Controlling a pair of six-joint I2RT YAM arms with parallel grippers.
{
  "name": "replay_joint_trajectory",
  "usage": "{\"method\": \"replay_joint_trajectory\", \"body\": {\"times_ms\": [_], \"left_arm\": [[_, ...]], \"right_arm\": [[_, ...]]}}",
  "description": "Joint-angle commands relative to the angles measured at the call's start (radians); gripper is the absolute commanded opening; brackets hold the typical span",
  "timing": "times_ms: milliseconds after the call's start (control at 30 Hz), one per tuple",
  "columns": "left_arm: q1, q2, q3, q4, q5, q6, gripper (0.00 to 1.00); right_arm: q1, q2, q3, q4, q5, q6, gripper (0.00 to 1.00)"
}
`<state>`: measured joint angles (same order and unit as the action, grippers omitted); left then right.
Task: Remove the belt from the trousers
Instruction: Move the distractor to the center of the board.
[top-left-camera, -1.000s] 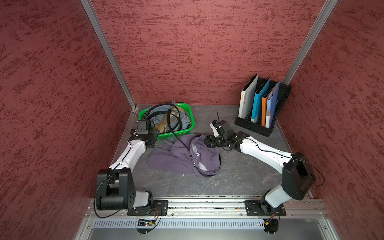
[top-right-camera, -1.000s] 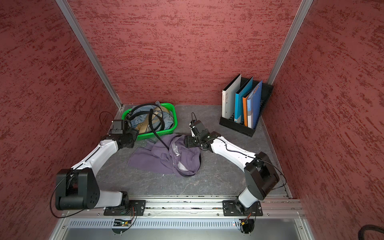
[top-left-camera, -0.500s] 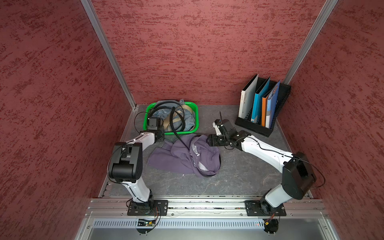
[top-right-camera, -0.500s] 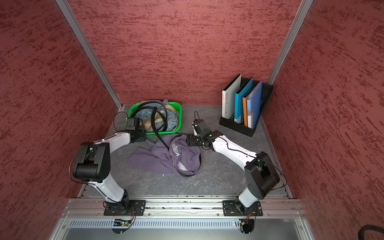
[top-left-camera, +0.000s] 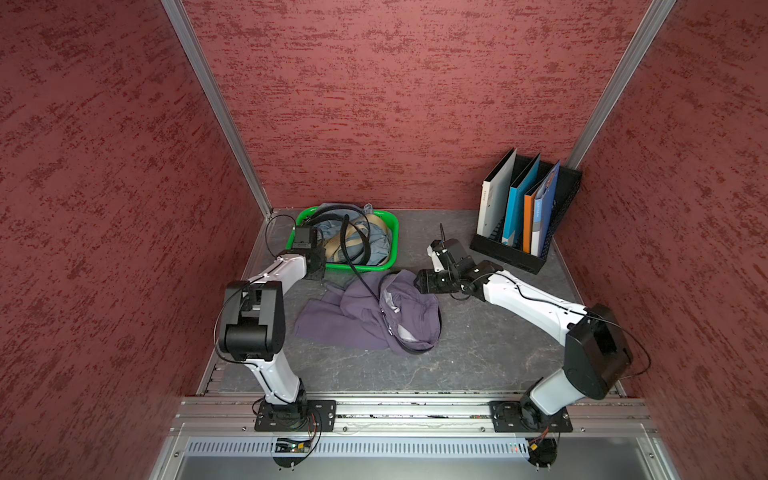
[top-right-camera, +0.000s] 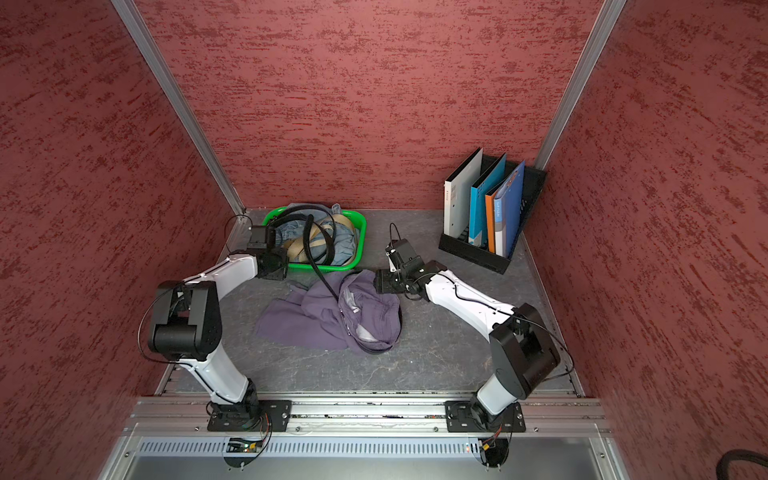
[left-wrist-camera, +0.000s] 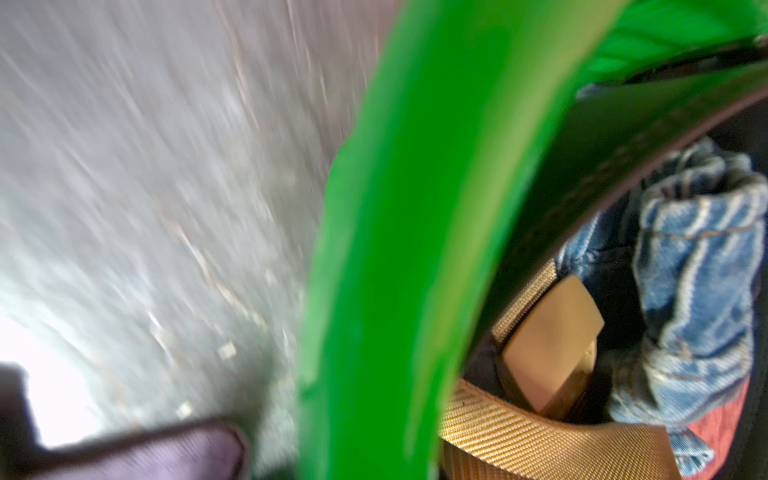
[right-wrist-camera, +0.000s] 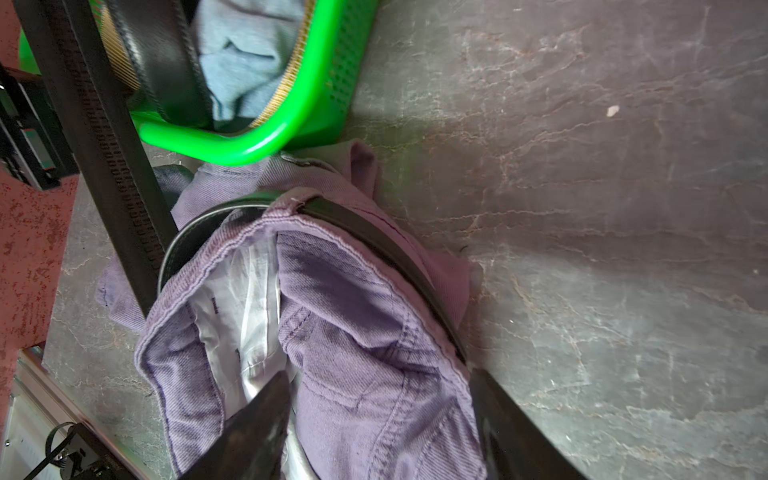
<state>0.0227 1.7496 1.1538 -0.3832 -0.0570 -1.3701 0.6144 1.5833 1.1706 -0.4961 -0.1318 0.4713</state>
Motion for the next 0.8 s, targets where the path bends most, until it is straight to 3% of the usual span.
{"method": "replay_joint_trajectory", "body": {"times_ms": [0, 200, 433, 567, 600, 633, 767], "left_arm": [[0.064, -0.065, 0.118, 0.057, -0.215, 0.12, 0.0], [0.152, -0.053, 0.167, 0.098, -0.26, 0.152, 0.0], [0.241, 0.027, 0.228, 0.109, -0.21, 0.129, 0.02], [0.264, 0.115, 0.308, 0.144, -0.147, 0.164, 0.21], [0.268, 0.147, 0.341, 0.151, -0.118, 0.182, 0.34], [0.269, 0.173, 0.369, 0.155, -0.099, 0.191, 0.39], [0.276, 0.284, 0.479, 0.2, -0.022, 0.2, 0.37]], "right_arm": [[-0.009, -0.037, 0.009, -0.004, -0.023, 0.012, 0.69], [-0.008, -0.057, 0.013, -0.013, -0.035, 0.014, 0.68], [-0.008, -0.096, -0.008, -0.014, -0.037, 0.021, 0.68], [-0.008, -0.114, -0.023, -0.006, -0.042, 0.033, 0.68], [-0.008, -0.118, -0.024, -0.006, -0.043, 0.037, 0.68], [-0.008, -0.121, -0.027, -0.006, -0.043, 0.039, 0.69], [-0.008, -0.147, -0.032, -0.016, -0.042, 0.041, 0.68]]}}
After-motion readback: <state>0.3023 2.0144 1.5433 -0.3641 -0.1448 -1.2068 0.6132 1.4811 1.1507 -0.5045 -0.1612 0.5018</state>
